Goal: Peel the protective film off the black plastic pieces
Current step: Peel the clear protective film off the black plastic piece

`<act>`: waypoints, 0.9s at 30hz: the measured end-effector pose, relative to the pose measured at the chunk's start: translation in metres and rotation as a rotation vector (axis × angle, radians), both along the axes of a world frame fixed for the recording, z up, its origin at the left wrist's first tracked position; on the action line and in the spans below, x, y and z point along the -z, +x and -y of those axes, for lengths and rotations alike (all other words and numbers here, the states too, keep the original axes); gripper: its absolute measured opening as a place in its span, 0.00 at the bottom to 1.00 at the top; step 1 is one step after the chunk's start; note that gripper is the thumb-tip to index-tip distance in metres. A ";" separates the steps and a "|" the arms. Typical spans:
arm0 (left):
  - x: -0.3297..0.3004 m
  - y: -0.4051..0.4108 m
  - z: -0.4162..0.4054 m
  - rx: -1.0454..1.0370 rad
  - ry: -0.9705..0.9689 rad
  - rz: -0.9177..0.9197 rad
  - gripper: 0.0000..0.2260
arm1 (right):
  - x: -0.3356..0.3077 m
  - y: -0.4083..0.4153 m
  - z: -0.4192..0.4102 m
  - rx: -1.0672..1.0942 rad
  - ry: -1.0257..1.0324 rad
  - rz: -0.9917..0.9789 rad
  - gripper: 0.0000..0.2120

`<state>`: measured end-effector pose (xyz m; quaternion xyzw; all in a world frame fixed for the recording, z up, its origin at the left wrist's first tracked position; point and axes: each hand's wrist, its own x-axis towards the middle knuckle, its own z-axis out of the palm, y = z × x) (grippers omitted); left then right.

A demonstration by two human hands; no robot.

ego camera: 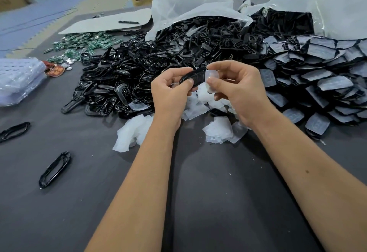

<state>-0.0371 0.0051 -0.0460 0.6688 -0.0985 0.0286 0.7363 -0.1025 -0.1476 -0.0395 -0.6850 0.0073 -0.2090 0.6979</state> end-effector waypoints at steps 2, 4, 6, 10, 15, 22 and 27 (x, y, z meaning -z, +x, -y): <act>0.000 -0.001 0.001 0.008 -0.005 0.001 0.12 | -0.001 0.000 -0.002 0.009 0.010 -0.011 0.07; 0.000 0.000 0.001 0.012 -0.017 -0.004 0.12 | -0.002 -0.001 -0.004 0.023 0.026 -0.024 0.04; 0.000 0.000 0.002 0.014 -0.024 -0.009 0.12 | -0.003 -0.001 -0.004 0.040 0.038 -0.029 0.05; 0.001 0.000 0.002 0.035 -0.026 -0.025 0.12 | -0.003 0.000 -0.004 0.131 0.007 -0.028 0.07; 0.003 -0.001 0.003 0.094 -0.038 -0.029 0.11 | -0.005 0.000 -0.002 0.210 0.078 -0.020 0.03; 0.003 -0.005 0.004 0.134 -0.043 0.000 0.11 | -0.005 -0.002 -0.002 0.169 0.032 -0.006 0.03; -0.002 -0.007 0.003 0.234 -0.092 -0.056 0.07 | -0.001 0.000 -0.001 0.255 -0.218 0.010 0.02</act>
